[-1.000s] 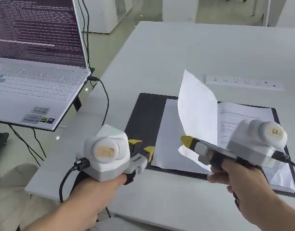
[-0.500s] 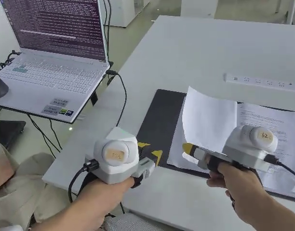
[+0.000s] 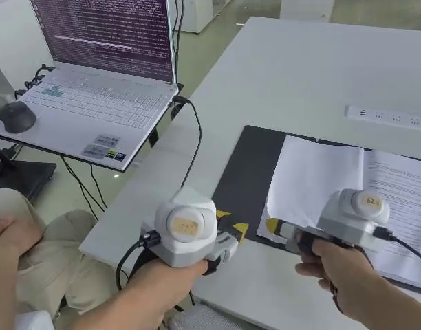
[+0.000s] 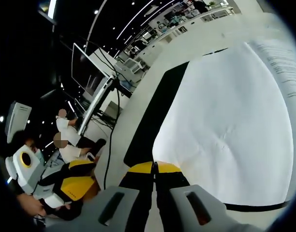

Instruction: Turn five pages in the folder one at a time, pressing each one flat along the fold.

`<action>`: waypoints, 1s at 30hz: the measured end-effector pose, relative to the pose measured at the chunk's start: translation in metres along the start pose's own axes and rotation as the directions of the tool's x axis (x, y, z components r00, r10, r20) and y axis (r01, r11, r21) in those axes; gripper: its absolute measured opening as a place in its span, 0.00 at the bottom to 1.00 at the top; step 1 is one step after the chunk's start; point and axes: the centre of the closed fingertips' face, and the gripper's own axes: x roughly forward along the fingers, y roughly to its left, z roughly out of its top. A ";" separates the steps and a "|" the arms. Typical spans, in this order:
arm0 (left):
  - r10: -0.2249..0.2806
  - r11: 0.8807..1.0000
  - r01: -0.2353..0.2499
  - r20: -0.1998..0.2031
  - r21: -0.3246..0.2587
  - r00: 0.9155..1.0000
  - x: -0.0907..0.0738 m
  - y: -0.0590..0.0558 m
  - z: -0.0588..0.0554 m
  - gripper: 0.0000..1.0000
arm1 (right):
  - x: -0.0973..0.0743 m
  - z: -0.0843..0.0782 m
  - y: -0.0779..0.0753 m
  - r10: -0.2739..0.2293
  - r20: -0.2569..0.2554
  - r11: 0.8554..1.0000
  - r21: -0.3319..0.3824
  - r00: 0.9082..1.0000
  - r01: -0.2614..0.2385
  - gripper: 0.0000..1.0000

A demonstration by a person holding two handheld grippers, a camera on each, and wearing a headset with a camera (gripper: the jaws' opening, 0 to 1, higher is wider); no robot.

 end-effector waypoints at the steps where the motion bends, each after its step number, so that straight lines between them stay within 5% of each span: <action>1: 0.001 1.000 -0.001 -0.003 -0.001 1.000 0.001 0.001 -0.002 0.16 | 0.001 -0.001 0.000 0.006 -0.006 1.000 0.004 1.000 -0.006 0.00; 12: -0.007 1.000 0.008 -0.043 0.015 0.999 0.014 0.001 -0.008 0.16 | 0.000 -0.009 0.007 0.058 -0.028 0.998 0.035 0.998 -0.057 0.06; 21: -0.043 0.998 0.047 -0.074 0.053 0.996 0.036 -0.011 -0.009 0.16 | -0.030 0.009 0.011 0.105 0.030 0.992 0.072 0.994 -0.107 0.11; 30: -0.098 0.988 0.111 -0.119 0.109 0.988 0.074 -0.036 -0.014 0.17 | -0.067 0.040 -0.022 0.057 0.133 0.993 0.097 0.989 -0.070 0.12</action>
